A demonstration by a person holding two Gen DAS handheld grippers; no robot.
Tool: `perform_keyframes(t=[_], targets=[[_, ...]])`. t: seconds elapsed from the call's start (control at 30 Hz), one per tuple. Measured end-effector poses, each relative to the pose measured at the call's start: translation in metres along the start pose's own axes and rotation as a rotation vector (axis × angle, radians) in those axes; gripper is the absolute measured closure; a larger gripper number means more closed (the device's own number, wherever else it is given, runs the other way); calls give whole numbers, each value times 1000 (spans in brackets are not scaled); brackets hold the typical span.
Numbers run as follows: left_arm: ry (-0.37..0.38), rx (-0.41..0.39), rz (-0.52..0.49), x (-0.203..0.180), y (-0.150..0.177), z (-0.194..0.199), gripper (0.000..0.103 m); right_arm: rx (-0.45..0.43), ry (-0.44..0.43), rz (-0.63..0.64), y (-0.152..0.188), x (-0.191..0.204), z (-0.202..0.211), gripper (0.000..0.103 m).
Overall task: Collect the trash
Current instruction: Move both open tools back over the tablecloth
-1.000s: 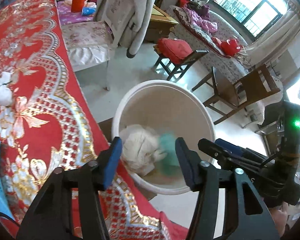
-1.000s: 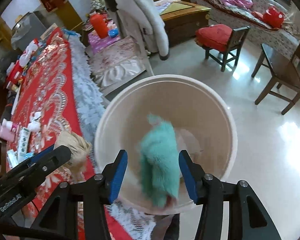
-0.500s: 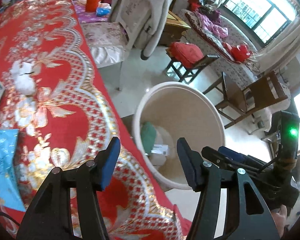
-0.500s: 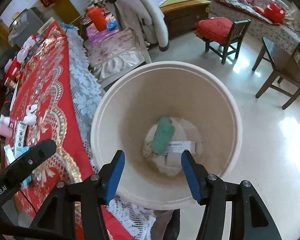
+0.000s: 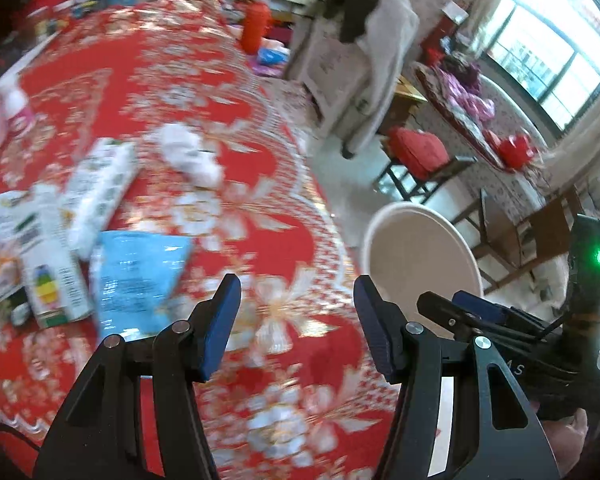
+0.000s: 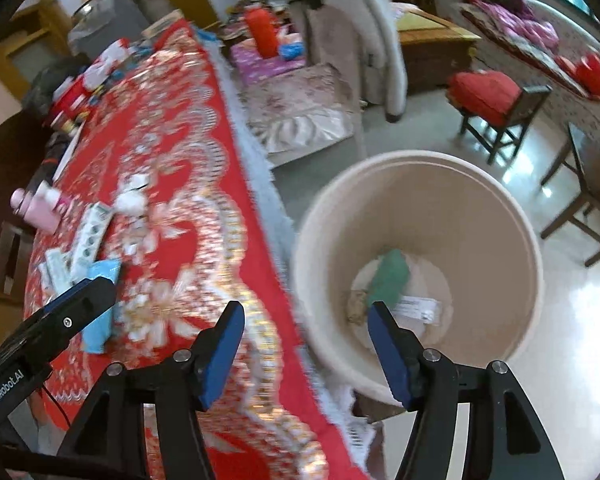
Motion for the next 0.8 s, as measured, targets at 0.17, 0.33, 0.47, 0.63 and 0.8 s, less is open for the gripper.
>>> perform_keyframes(t=[0.17,0.33,0.47,0.63,0.8], targets=[[-65,-34,69,51,9,28,46,8,-40,76,7,46,-4,41],[-129,-57,144,99,25,53,46,18,-77,160,16,95,-8,40],[-177,-67,199,133,41,72,46,35,-105,218,27,130,-13,40],[-223,-74,256,166,57,88,46,53,-129,273,38,164,-20,39],[-262,-74,312,194,73,100,46,73,-145,311,46,187,-25,39]])
Point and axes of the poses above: each gripper's, at about its wrist camera, not at the fingertips, and z roughly against the way its jaws point, x to its left, y to its underside, the point moved 9 cm from there along -z, roughly the way its jaws point, and after that the axes turned 6 degrees about -z, right-handed, at the moved point
